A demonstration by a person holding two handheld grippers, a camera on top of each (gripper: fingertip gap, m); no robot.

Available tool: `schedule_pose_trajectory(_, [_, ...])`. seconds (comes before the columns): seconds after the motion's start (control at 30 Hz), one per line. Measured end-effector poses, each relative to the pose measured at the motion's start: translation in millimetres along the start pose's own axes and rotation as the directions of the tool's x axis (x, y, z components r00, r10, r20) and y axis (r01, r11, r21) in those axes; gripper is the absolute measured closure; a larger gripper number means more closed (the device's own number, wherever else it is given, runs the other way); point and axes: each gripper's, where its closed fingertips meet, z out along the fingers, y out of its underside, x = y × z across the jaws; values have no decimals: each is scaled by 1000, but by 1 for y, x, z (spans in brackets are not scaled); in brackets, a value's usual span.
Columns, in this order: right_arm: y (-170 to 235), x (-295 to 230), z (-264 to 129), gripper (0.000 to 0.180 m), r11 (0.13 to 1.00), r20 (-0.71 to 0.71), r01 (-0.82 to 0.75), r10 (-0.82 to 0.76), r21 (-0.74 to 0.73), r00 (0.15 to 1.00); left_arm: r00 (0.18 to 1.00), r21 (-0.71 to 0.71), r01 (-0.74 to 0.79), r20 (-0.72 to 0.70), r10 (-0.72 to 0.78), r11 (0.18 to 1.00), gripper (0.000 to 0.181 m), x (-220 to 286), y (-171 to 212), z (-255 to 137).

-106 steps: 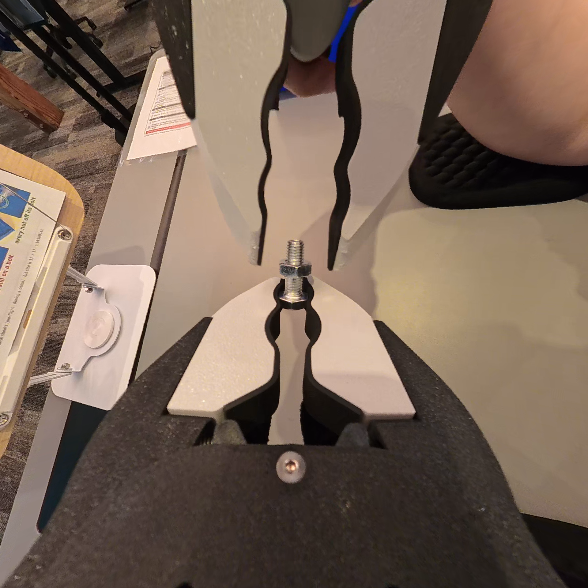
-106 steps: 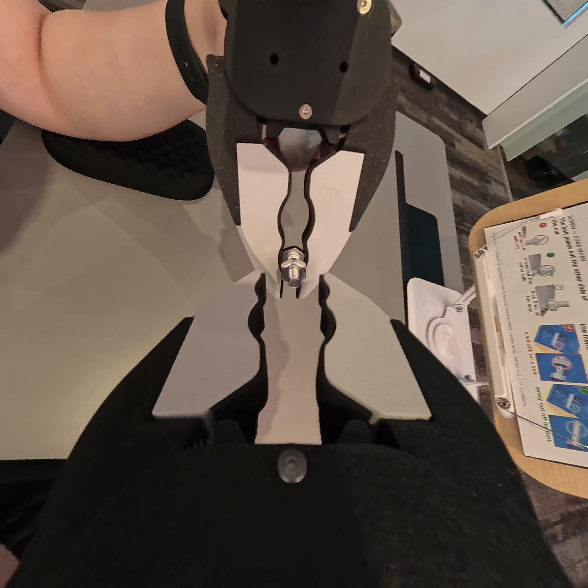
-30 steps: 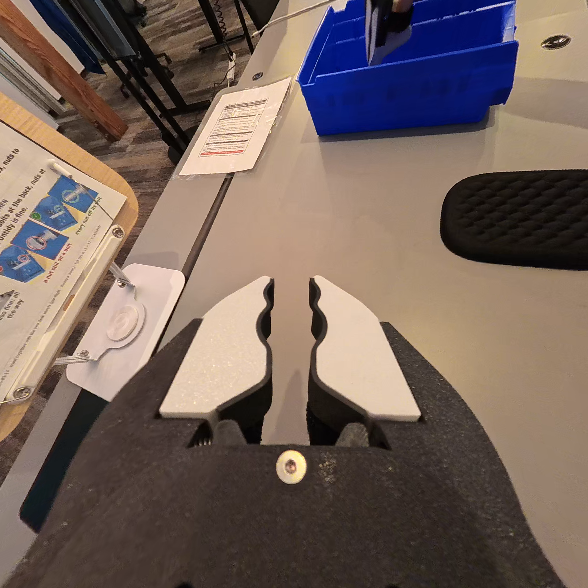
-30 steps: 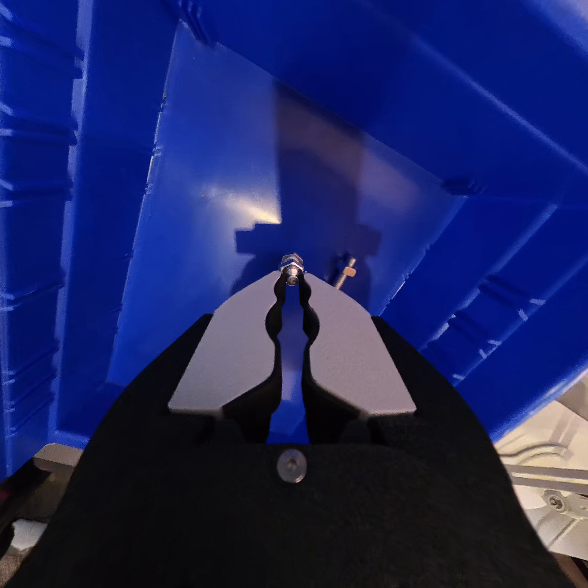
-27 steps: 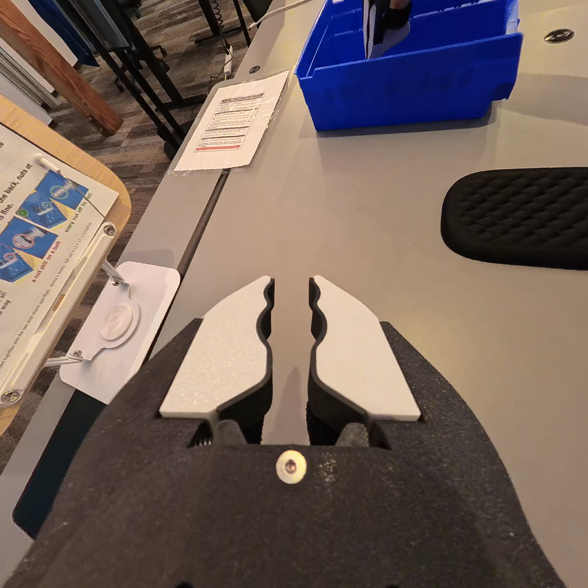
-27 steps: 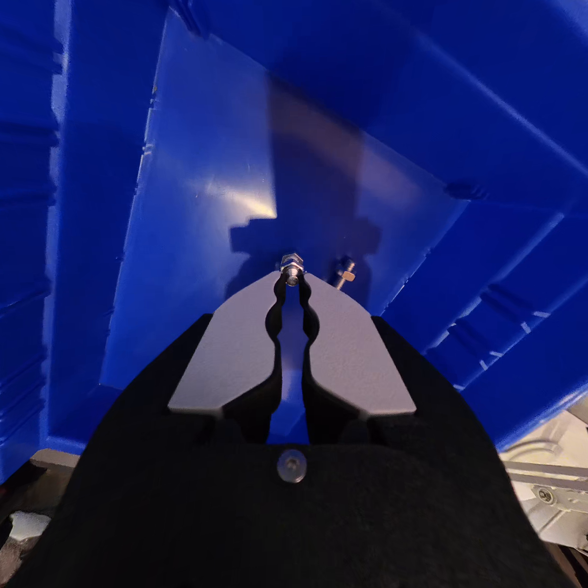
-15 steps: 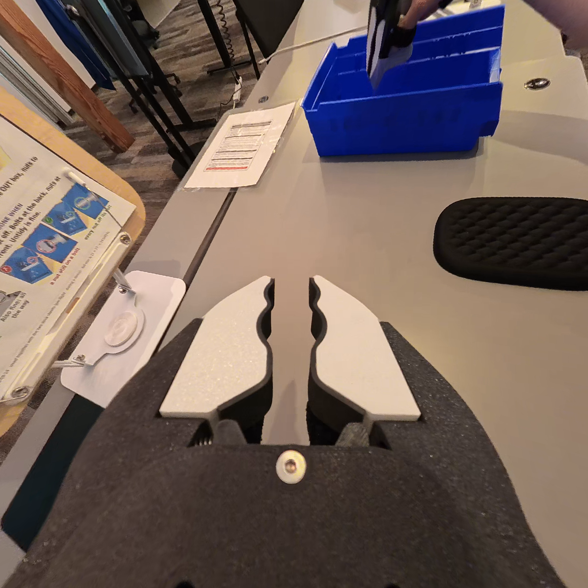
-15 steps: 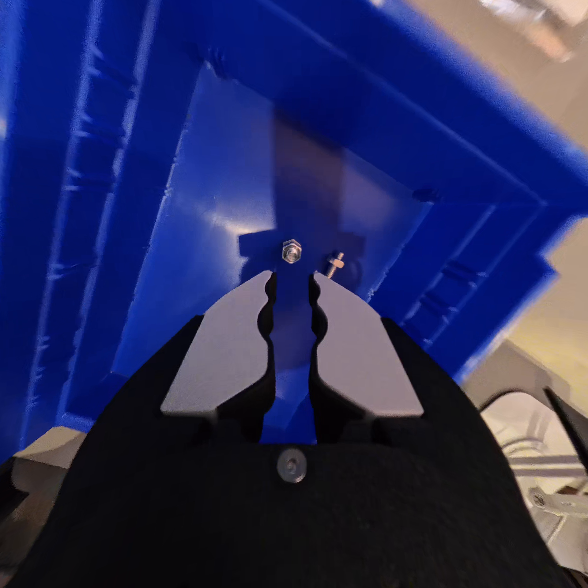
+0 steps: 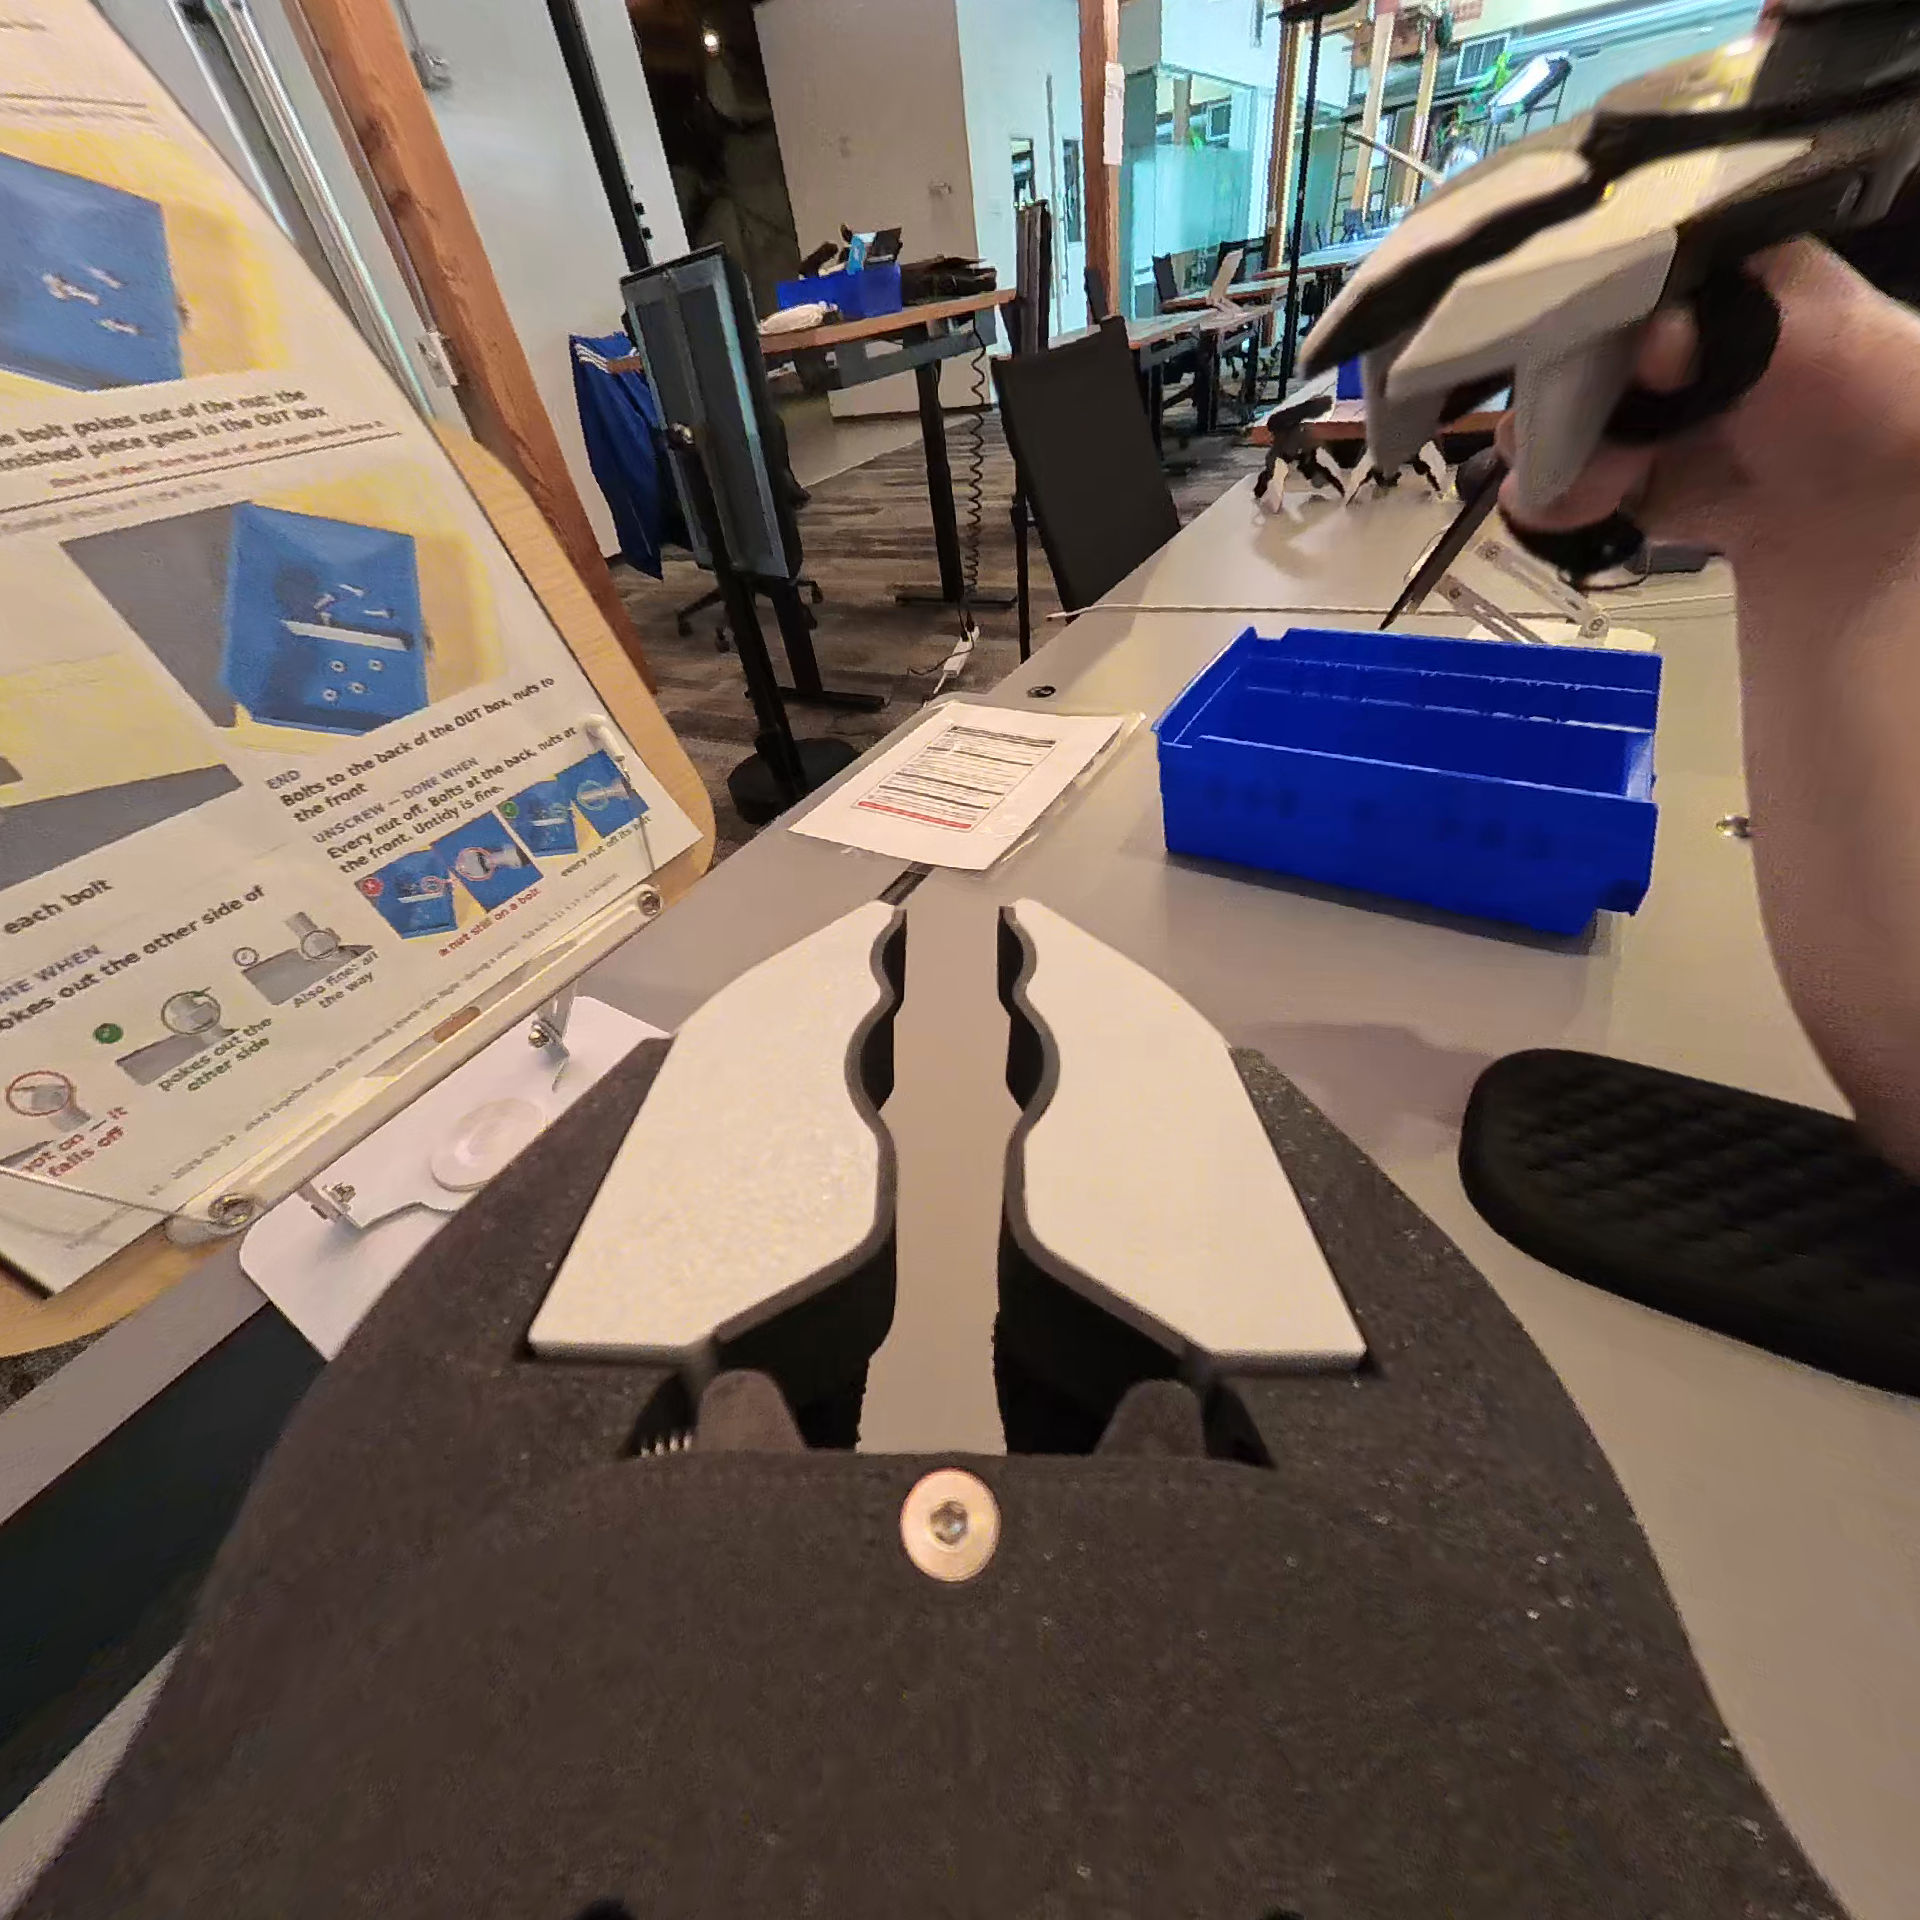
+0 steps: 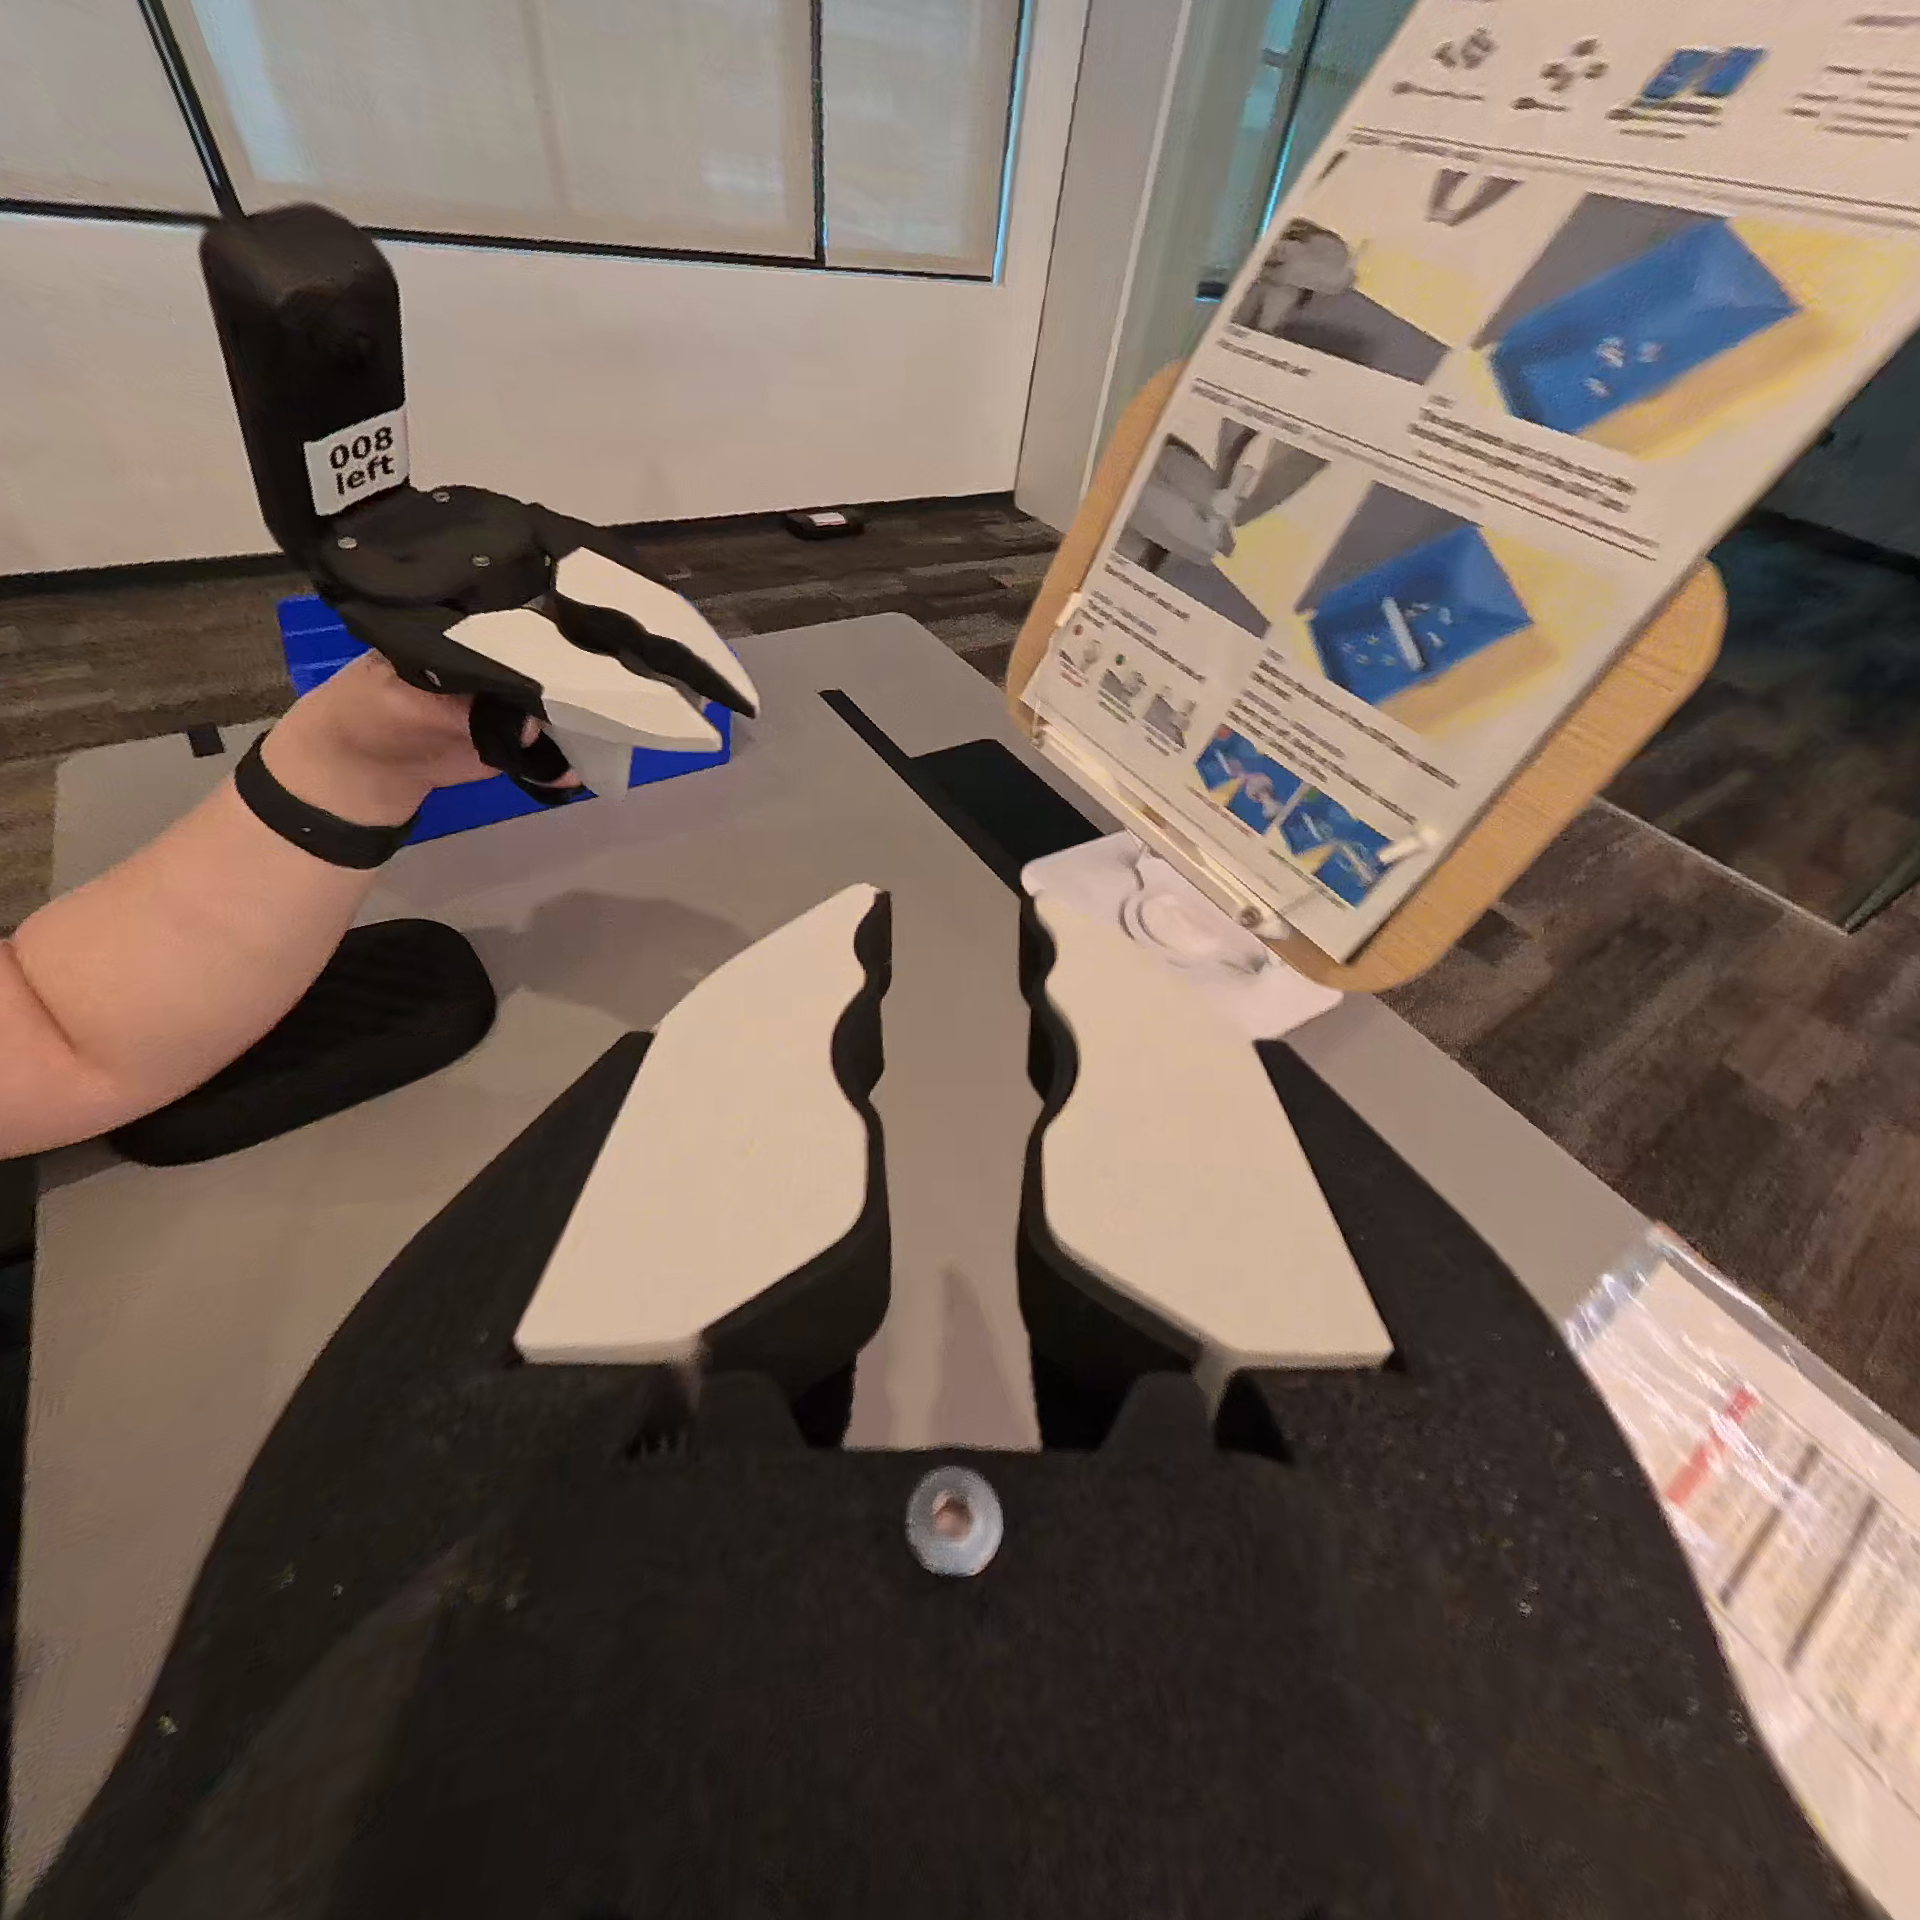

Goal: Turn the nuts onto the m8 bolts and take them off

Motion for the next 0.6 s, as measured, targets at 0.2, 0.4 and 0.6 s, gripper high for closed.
schedule_pose_trajectory(0.2, [35,-14,61,156,999,42,24,-22,-35,999,1000,3,12,17,-12,1000,168,-9,-1,-8])
schedule_pose_trajectory(0.4, [54,-4,74,156,995,50,-27,32,-97,998,999,68,-11,46,8,998,174,-4,-28,-28])
schedule_pose_trajectory(0.6, [68,9,68,156,990,17,-38,41,-133,999,974,46,104,199,-111,994,181,-17,-48,-100])
